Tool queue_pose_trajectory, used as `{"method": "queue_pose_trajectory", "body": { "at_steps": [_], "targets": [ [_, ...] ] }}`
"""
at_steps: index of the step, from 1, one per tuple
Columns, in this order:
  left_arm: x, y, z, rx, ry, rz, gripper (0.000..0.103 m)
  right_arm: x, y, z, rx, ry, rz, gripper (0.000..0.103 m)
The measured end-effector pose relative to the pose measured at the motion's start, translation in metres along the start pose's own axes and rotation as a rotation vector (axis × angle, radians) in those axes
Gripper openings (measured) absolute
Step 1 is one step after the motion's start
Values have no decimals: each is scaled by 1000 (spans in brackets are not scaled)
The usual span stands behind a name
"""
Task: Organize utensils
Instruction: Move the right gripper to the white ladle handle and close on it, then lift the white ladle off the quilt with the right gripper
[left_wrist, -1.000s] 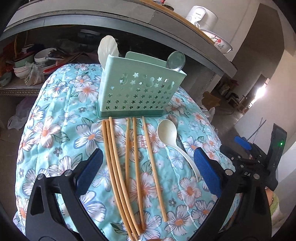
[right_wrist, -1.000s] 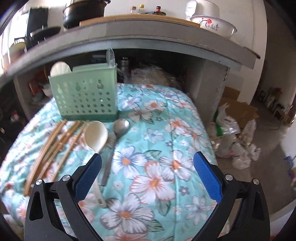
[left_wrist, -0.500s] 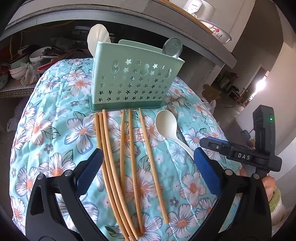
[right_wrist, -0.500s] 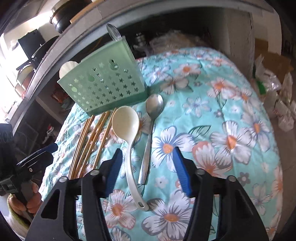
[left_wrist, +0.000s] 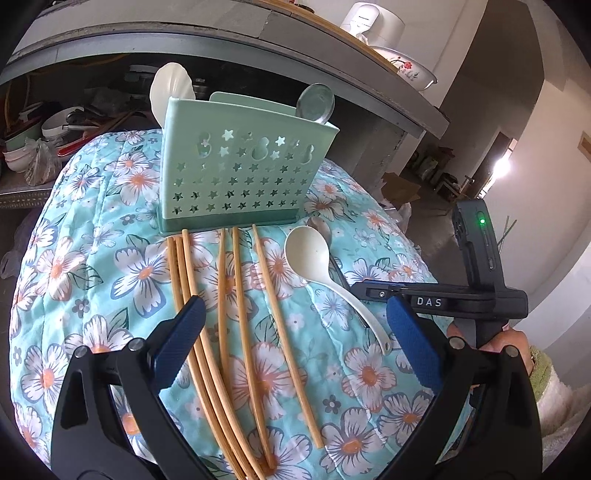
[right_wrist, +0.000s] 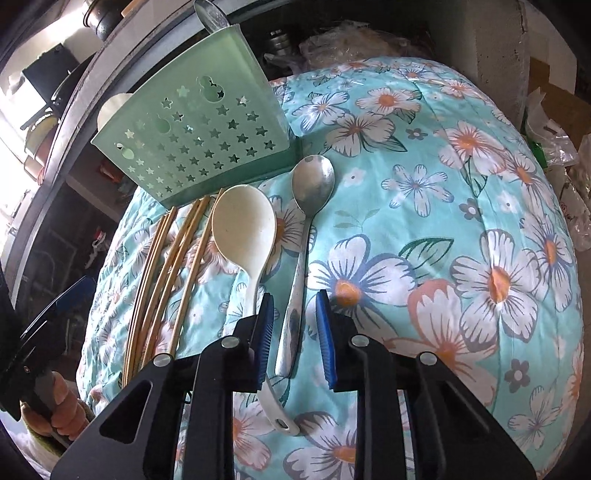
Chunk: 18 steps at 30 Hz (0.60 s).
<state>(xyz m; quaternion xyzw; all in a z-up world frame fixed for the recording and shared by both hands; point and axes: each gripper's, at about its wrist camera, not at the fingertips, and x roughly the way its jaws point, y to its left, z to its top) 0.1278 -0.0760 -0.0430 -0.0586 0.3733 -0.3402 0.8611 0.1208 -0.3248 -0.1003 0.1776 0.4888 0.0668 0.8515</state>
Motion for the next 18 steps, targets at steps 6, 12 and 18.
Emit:
{"method": "queue_pose_trajectory", "body": {
  "at_steps": [6,12,18],
  "targets": [
    [2,0,-2,-4,7,-11,92,12,2,4,-1,30,-19,17],
    [6,5,-4,-29,24,-14,79,17,0,6,18,30,-22,11],
    [7,8,-5,-50,39,-22,68,14,-2,4,35,14,-26,9]
  ]
}}
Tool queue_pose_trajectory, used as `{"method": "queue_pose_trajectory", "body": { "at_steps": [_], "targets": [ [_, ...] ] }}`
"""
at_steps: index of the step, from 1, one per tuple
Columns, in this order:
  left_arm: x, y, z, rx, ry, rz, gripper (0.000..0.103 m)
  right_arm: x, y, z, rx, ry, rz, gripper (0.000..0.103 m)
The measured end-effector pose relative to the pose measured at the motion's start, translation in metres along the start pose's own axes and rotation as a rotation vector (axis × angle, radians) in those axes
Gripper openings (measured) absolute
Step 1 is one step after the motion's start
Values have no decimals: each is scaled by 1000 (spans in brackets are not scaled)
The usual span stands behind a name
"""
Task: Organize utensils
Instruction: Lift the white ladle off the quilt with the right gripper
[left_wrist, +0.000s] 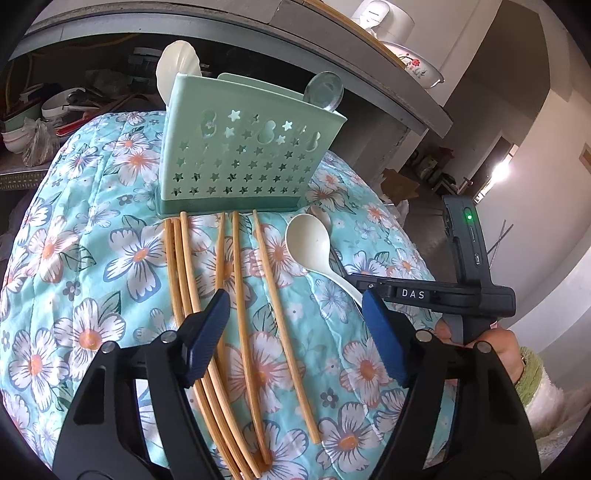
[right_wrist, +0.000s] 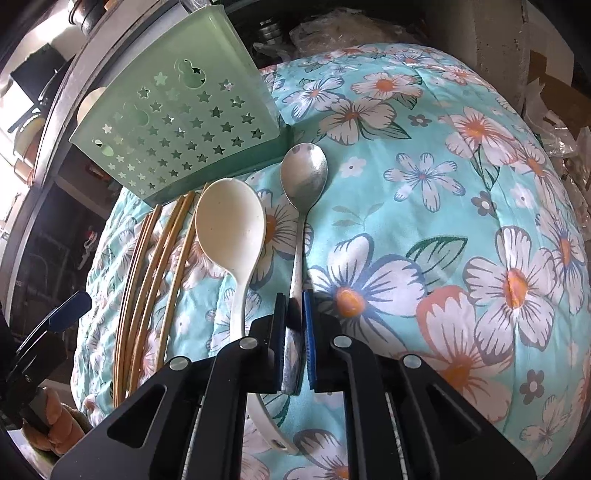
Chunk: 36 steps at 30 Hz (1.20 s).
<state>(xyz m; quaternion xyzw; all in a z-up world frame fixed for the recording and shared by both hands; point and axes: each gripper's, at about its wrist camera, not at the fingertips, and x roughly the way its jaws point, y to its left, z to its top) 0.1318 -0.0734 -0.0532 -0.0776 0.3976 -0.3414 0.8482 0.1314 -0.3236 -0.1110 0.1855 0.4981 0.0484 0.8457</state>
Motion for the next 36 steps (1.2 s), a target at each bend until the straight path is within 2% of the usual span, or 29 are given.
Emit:
{"method": "queue_pose_trajectory", "body": {
  "at_steps": [12,15,18,20,21,26,33,35,36],
  "targets": [
    [6,-5,-2,-6,31,-36,55,-15,-11,-14,12,9,-17,9],
    [9,-7,-1,-2,36,-43,54,-19,-8,-18,-26,22,-28,9],
    [9,-9,-1,2,37,-42,54,-30,0,-19,-63,-12,-34,11],
    [10,-10,0,1,38,-41,54,-36,5,-18,-77,-36,-9,23],
    [9,-9,0,3,38,-42,54,-39,8,-17,-91,-51,0,26],
    [12,-12,-1,9,43,-43,53,-35,27,-11,-153,-50,41,28],
    [11,-11,-1,6,41,-44,51,-5,46,-15,-225,27,-13,27],
    [10,-9,-2,2,41,-43,51,-1,48,-17,-243,33,-38,11],
    [11,-8,-2,-1,43,-44,50,-1,47,-17,-238,32,-38,10]
  ]
}}
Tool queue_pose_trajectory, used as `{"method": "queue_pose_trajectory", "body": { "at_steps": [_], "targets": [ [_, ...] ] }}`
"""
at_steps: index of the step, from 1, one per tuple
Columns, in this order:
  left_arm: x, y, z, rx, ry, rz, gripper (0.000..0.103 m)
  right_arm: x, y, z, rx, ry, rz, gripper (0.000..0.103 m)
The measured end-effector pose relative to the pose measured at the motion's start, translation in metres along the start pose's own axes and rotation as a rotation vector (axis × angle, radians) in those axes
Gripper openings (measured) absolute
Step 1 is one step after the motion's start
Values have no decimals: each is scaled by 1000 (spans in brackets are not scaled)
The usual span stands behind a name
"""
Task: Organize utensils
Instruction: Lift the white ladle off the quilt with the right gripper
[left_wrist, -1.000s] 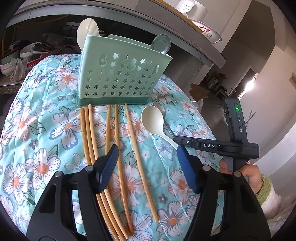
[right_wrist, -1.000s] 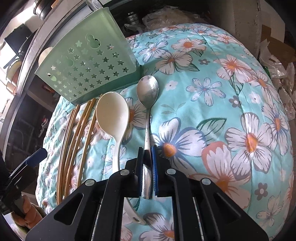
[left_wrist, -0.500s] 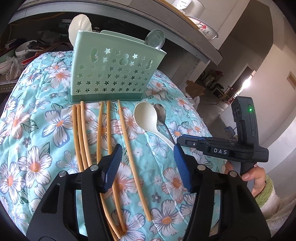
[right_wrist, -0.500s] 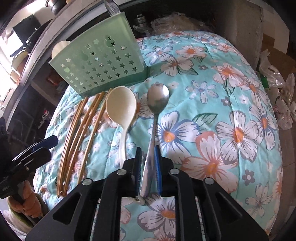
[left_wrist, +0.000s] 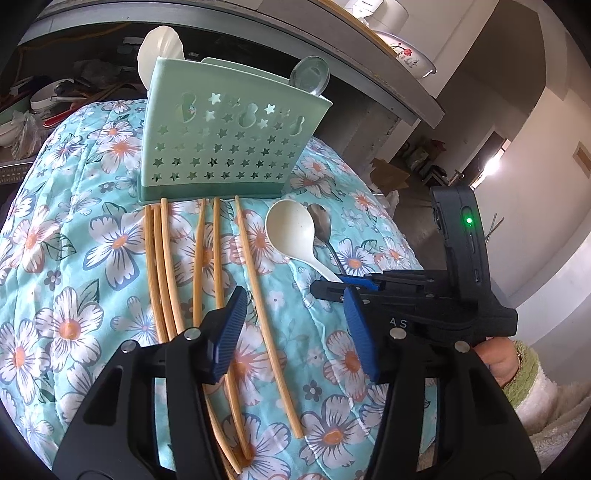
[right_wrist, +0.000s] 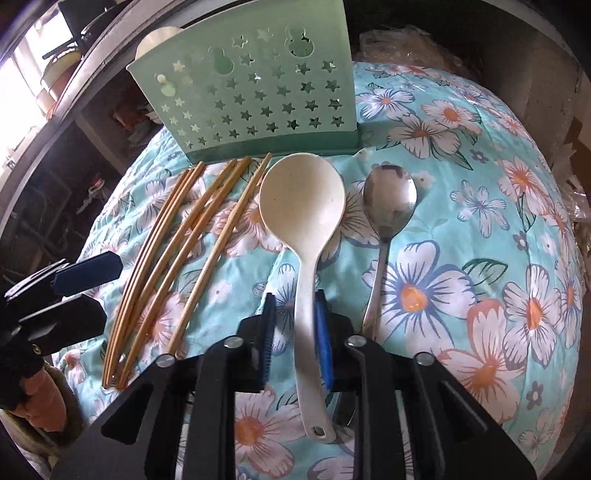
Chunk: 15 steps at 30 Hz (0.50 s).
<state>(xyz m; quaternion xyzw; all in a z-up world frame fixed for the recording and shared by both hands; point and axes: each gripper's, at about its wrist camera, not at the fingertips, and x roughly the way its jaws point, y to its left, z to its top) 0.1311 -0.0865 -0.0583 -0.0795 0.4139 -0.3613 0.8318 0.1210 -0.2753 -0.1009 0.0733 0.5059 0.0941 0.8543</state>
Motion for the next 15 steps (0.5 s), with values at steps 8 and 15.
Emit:
{"method": "queue_pose_trajectory", "body": {
  "at_steps": [8,15],
  "targets": [
    [-1,2,-2,-11,3,1,48,-16,-21,3,122,-66,74,9],
    [9,-15,1,9,29,-43,45,-67,-50,-3,200,-196,15,9]
  ]
}}
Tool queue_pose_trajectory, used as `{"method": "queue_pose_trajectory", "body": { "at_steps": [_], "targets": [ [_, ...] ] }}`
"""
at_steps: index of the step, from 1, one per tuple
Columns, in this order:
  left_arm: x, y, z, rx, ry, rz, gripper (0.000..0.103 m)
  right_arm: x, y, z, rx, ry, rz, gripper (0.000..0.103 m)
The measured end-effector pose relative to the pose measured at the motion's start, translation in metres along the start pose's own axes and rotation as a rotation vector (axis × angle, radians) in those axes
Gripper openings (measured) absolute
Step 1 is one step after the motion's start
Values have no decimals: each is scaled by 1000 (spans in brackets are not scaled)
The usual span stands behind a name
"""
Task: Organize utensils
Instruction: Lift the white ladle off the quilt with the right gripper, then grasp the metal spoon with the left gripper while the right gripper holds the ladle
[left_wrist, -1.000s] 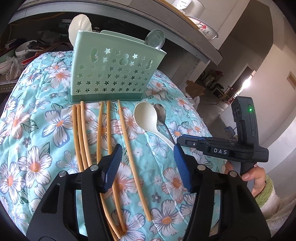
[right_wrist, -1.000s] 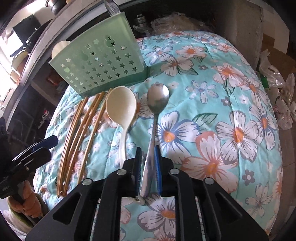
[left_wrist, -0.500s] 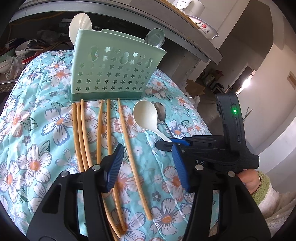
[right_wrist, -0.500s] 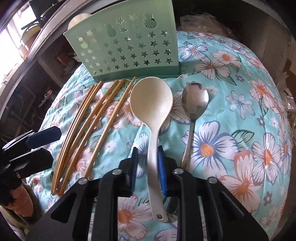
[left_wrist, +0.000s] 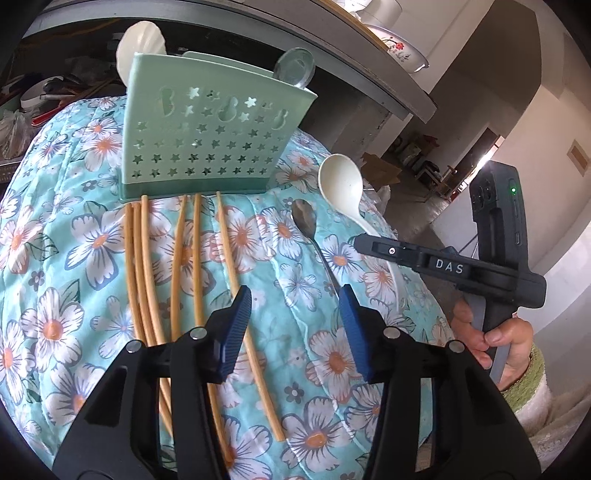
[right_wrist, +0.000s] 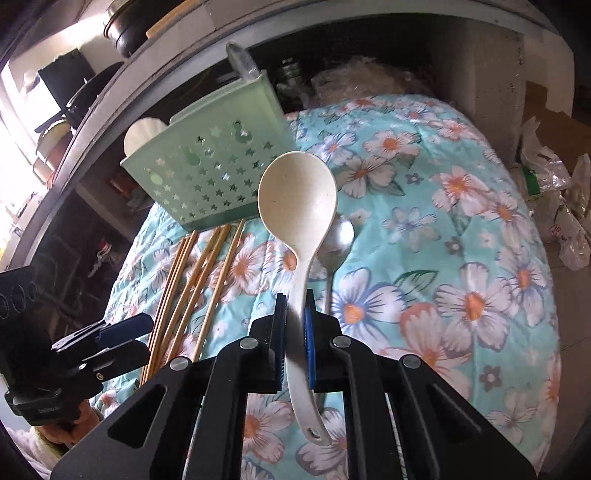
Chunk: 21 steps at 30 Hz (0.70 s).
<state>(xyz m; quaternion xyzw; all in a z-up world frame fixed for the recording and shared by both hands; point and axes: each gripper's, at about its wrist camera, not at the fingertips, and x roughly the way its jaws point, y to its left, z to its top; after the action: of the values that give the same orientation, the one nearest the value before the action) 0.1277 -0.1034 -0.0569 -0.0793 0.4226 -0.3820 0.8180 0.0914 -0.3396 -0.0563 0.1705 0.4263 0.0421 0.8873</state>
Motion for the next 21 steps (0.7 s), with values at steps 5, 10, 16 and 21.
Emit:
{"method": "queue_pose_trajectory", "body": {
  "at_steps": [5,10,16,21],
  "targets": [
    [31,-18,5,-8,68,-72,41,-4,-32,-14,80,19,-36,9],
    [78,-34,7,-20,166,-93,35,6,-58,-33,180,58,-4,9],
    [119,-49,10,2,226,-42,32,15,-65,-41,216,60,30,9],
    [144,-42,15,-47,247,12,20,17,-69,-43,228,57,53,9]
  ]
}}
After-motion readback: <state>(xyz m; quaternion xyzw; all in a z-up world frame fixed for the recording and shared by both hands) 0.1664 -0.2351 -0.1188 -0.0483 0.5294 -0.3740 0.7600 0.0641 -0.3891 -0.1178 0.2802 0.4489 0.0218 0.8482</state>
